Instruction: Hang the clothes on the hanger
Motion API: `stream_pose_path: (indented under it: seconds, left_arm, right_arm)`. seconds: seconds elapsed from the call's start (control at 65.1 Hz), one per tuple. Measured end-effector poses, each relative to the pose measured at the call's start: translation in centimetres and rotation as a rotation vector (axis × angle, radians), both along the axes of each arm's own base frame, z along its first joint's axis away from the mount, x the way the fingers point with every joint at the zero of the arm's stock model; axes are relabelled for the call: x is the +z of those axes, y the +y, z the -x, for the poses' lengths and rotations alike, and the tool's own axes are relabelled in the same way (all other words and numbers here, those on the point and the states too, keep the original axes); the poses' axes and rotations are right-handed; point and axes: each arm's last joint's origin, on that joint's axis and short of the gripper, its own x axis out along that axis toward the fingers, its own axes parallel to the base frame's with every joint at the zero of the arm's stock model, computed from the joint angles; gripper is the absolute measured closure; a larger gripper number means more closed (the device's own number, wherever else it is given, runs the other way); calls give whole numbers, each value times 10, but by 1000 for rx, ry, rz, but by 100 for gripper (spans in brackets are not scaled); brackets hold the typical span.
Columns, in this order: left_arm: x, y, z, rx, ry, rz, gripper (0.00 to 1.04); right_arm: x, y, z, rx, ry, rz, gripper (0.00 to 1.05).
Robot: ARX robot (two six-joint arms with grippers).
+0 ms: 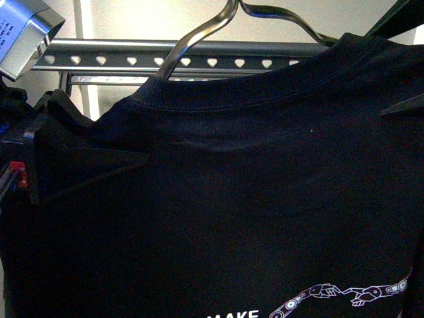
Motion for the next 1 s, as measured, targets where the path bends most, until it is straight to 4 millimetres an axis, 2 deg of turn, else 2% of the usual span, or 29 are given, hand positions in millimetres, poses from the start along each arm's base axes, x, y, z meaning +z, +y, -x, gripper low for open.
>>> stream_pose_path:
  seconds: [0.138,0.2,0.323,0.369,0.553,0.63,0.691,0.876,0.999]
  left_arm:
    - [0,0,0,0,1,0,98]
    - [0,0,0,0,0,0,98]
    - [0,0,0,1,1,0,98]
    - [0,0,0,1,1,0,98]
    - [0,0,0,6,-4,-2,98]
    - [2,0,-1,-4,-7,1,81]
    - [4,0,-1,-7,-15,2,73]
    - [9,0,-2,-7,-32,2,45]
    - [9,-1,-2,-9,-32,3,17]
  right_arm:
    - [-8,3,-17,-25,6,5,9]
    - [-10,1,-24,-41,-5,1,21]
    - [-11,-2,-31,-59,-10,-7,36]
    - [-10,-6,-32,-69,-19,-10,47]
    - [-13,-14,-33,-59,-46,0,70]
    - [-19,-20,-33,-57,-53,3,83]
    - [-23,-23,-33,-51,-57,10,87]
    - [-34,-30,-31,-33,-50,20,93]
    - [-40,-38,-28,-45,-36,5,94]
